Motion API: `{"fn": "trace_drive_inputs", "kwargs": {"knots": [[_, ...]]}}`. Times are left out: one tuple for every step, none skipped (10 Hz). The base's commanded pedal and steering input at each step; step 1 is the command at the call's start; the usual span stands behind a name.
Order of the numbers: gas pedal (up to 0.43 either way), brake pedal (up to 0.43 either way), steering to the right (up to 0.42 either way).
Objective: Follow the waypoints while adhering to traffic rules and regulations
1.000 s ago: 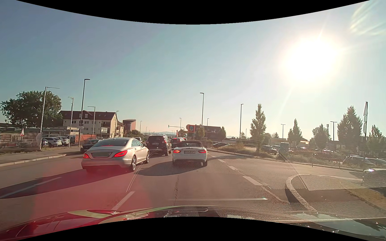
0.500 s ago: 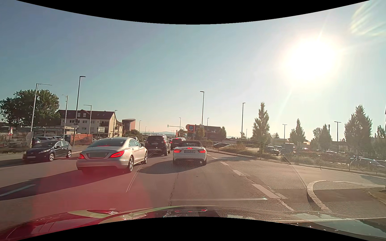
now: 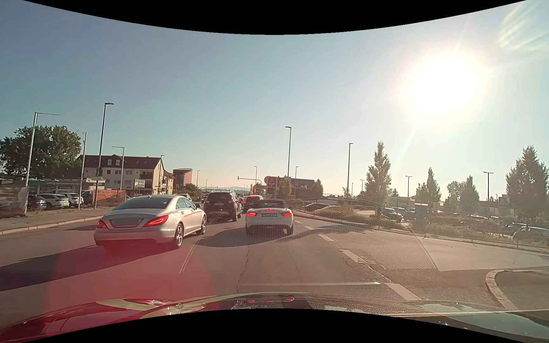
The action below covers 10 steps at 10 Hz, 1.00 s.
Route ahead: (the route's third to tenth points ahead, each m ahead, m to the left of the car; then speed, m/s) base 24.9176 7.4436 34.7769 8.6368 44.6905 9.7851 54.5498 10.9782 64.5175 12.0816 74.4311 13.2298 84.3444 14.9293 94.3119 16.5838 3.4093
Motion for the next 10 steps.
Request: {"fn": "trace_drive_inputs", "kwargs": {"knots": [[0.110,0.000,-0.001],[0.079,0.000,-0.002],[0.020,0.000,-0.002],[0.000,0.000,-0.003],[0.000,0.000,-0.003],[0.000,0.000,-0.004],[0.000,0.000,-0.007],[0.000,0.000,-0.007],[0.000,0.000,-0.007],[0.000,0.000,-0.007]]}}
